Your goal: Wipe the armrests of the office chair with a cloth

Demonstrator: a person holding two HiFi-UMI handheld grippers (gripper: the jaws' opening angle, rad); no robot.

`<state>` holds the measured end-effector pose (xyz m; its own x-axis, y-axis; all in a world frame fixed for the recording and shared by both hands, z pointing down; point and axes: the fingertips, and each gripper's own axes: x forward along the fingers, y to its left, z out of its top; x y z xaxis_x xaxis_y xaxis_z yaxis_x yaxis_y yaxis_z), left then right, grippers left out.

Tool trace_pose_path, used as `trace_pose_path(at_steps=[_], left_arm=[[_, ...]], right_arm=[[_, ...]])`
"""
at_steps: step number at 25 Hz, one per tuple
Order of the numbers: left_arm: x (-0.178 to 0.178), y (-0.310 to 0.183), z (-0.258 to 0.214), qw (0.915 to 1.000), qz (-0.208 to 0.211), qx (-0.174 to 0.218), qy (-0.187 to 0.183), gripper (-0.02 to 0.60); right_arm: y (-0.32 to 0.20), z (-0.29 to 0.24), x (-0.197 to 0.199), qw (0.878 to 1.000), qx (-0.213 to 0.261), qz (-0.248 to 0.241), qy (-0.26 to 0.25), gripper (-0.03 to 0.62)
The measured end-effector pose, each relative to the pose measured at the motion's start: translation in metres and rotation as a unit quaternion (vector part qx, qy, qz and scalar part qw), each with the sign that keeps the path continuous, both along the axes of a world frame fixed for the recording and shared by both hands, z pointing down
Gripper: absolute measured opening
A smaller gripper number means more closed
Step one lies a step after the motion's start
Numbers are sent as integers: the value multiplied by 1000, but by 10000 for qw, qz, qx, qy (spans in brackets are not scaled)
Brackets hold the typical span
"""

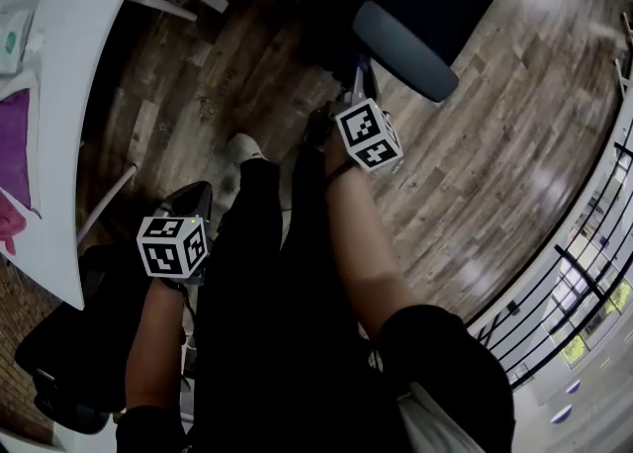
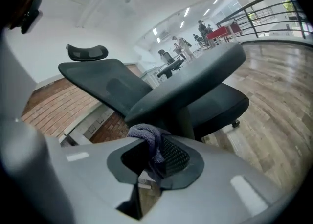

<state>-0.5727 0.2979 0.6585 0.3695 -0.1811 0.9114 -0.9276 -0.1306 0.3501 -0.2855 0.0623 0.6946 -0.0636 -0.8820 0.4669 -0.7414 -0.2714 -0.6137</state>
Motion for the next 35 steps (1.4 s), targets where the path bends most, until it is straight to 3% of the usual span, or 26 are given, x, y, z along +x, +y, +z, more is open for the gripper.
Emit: trace_pose_path(at_steps=[9,14,19,28,35], left_arm=[[2,-51,-57,9963,147,785,325,6],[-3,-82,-81,9915,89,1210,460,6],[2,-111,-100,9860,-113,1572,537,6],[87,-127,-136,9755,409,1972,887,6],[175,-111,-146,9729,543,2024,978,6]], right_arm=[[90,-76,-21,9903,-484,-1117,672,61],[121,-136,-23,9784,-336,-1695,1133,61],[140,-185,-14,9757,-48,-1641,1450,61],[158,-213,29,9743,87,-1420,1748,61],[168,-236,74,9634,344,-1836,1922,62]])
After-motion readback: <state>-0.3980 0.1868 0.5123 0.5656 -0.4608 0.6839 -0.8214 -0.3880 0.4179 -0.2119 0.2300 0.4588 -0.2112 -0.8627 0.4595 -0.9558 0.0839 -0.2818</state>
